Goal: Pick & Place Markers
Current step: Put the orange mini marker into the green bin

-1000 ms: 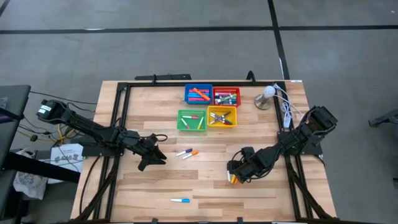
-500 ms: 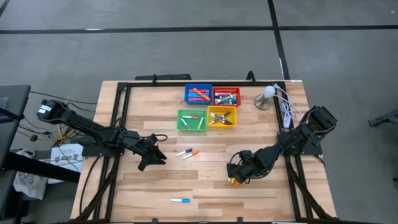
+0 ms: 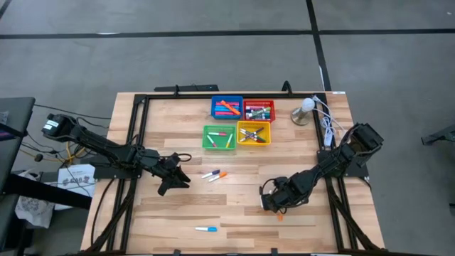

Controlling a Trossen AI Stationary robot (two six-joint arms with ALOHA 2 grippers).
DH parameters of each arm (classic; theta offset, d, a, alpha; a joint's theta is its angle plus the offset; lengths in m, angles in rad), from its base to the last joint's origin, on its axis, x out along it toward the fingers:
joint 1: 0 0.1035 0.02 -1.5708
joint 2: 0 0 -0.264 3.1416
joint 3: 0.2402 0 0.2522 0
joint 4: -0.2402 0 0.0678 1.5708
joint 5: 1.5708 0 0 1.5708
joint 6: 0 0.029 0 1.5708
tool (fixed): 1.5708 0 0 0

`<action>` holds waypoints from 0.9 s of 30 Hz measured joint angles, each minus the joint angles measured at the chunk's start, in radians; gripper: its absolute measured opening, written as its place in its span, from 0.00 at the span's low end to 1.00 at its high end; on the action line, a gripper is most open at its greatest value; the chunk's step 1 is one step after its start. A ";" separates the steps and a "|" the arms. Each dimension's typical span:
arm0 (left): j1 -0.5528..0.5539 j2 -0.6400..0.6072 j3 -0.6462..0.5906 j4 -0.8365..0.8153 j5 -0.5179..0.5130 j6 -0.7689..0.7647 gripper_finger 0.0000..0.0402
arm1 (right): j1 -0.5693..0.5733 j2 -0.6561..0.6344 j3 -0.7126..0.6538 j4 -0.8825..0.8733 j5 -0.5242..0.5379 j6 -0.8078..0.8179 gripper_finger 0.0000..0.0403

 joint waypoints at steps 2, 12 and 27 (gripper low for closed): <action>0.000 0.000 0.000 -0.001 0.000 0.000 0.36 | -0.001 -0.004 -0.001 -0.009 0.002 -0.021 0.14; 0.007 0.000 0.000 -0.003 0.000 0.003 0.36 | -0.006 -0.049 -0.012 0.028 0.013 -0.106 0.10; 0.037 0.000 0.000 -0.003 -0.024 -0.001 0.36 | -0.121 -0.226 -0.012 0.118 0.145 -0.320 0.08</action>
